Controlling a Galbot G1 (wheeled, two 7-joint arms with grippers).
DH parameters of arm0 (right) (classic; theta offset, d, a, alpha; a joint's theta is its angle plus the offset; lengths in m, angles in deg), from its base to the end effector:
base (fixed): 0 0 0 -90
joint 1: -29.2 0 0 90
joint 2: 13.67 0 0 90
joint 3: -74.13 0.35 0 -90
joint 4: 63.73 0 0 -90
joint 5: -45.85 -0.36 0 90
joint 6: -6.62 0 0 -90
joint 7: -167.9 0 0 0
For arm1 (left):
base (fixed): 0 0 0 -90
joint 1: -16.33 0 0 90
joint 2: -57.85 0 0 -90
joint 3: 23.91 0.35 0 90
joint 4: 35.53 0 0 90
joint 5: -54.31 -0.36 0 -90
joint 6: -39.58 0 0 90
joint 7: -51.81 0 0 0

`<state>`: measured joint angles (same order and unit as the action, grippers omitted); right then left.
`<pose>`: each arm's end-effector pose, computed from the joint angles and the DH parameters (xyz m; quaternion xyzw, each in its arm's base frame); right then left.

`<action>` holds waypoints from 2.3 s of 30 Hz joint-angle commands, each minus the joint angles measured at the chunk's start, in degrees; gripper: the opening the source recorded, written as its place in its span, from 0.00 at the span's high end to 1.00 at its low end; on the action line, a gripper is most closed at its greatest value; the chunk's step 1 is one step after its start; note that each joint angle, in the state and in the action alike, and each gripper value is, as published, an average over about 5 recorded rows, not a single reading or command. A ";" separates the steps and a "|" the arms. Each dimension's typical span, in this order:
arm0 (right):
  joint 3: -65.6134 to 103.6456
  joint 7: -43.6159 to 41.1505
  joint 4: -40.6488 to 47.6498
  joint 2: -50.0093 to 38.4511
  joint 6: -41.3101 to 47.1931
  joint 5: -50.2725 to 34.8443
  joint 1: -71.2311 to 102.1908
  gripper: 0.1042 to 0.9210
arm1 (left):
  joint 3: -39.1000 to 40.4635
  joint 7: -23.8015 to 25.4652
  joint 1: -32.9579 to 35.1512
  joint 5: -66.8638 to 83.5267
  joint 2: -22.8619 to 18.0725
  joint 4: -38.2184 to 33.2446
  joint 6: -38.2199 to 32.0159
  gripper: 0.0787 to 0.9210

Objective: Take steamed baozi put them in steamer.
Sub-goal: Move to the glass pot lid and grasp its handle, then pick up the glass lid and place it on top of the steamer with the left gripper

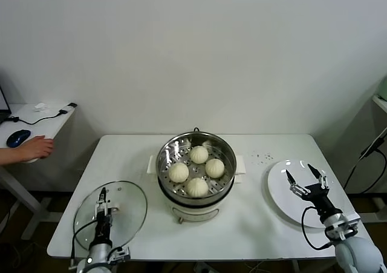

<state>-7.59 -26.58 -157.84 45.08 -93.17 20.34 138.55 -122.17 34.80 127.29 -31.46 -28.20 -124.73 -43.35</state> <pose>0.2523 -0.2124 -0.3539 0.0942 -0.9934 0.0598 0.0252 0.2072 0.0760 -0.4548 0.0645 -0.6714 -0.7292 0.1156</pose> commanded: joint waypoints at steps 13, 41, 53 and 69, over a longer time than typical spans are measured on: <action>0.07 -0.69 2.37 1.30 -1.29 3.04 -0.97 0.12 | -0.17 -0.70 -2.64 3.68 0.91 2.08 -1.14 0.63; -0.72 -0.89 7.54 0.64 -2.44 5.15 -4.77 0.12 | 5.85 10.56 9.44 11.61 20.78 -38.24 17.29 0.91; -2.31 -0.49 10.97 1.05 -2.73 7.27 -7.73 0.12 | 35.87 33.03 -16.47 5.57 26.84 -37.16 35.34 0.91; 0.47 -0.86 12.90 1.04 -4.26 7.55 -7.04 0.12 | 48.61 38.50 -30.39 -7.02 1.15 -19.95 37.09 0.91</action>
<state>-8.12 -27.35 -145.83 46.07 -97.05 27.60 131.55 -84.24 67.77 106.43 -31.22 -11.97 -154.10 -10.30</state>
